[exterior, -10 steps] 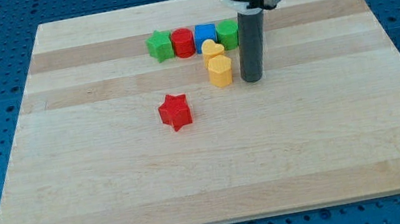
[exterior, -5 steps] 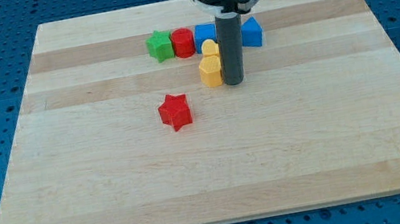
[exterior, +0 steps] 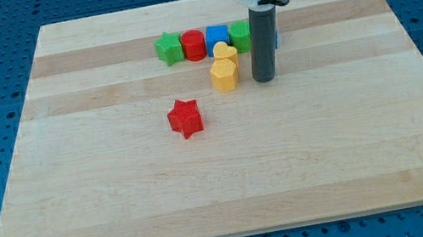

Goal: Slide the yellow blocks slightly to the left

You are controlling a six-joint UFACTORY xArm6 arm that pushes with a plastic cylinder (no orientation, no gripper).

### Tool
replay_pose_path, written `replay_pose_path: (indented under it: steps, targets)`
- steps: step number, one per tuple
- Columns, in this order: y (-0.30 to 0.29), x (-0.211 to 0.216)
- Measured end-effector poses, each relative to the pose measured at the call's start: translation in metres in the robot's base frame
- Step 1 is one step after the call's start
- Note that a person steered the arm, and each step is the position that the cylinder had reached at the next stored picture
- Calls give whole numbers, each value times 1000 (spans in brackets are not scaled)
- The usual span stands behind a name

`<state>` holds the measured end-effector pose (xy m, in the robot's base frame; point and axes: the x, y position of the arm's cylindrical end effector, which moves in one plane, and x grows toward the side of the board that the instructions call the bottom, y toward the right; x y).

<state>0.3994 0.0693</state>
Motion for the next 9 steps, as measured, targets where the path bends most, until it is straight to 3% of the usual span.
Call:
replay_pose_path:
  steps: [2,9]
  targets:
    - [0,-29]
    - [-23,-33]
